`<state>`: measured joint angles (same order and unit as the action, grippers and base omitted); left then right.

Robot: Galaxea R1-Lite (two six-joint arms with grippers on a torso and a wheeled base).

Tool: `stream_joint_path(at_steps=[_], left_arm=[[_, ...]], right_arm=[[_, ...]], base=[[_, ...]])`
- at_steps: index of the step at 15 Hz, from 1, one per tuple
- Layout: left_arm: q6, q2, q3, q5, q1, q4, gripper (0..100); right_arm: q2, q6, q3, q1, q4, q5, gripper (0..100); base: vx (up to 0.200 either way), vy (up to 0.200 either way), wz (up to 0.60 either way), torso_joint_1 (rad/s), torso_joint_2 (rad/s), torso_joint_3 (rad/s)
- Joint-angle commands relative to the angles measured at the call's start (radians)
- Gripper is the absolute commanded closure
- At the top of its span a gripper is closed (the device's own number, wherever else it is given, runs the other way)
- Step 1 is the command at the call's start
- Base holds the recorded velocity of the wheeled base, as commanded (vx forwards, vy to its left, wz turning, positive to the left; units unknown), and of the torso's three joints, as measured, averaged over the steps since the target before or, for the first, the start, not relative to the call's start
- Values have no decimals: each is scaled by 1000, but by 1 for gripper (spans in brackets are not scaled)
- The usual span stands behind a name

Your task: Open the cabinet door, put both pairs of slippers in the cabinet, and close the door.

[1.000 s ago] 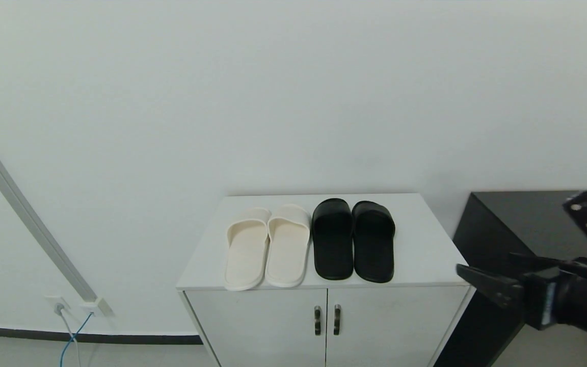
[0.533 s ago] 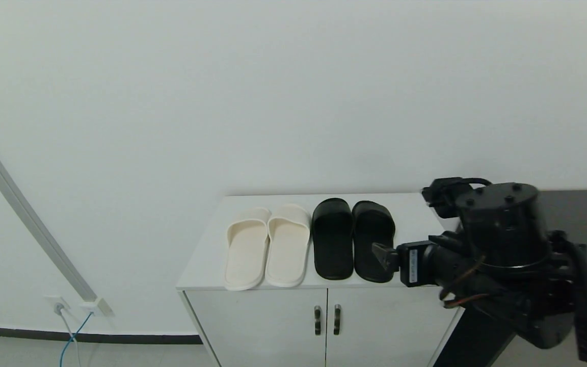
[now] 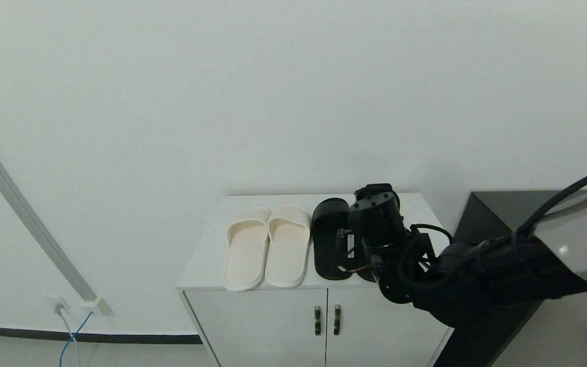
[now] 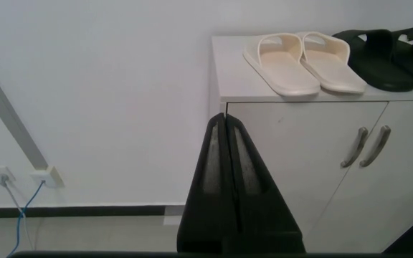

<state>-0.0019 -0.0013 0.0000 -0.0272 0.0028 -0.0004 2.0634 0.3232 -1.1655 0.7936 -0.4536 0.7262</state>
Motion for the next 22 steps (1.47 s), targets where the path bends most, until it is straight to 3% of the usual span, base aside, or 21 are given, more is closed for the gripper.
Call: stream_joint_path(at_steps=[1,11,12,20,22], left_arm=[[0,1,0,0,0,0,100],[-1,1,0,0,0,-1,100],[-1,1,0,0,0,0,100],[-3,1,0,0,0,0,100],[-1,1,0,0,0,0,100]], right_arm=[[123,-3,-89,-27,0,15,0],[343,-46,-391,-105,-2,68,0],[346,-46,-395,-105,-2,68,100],[305,-46,-385,-105,-2,71,100],[218,-56,-315,-102,-2,64,100]], base=[[0,0,0,0,0,0],[0,0,0,0,0,0],[0,0,0,0,0,0],[0,0,0,0,0,0],[0,0,0,0,0,0]])
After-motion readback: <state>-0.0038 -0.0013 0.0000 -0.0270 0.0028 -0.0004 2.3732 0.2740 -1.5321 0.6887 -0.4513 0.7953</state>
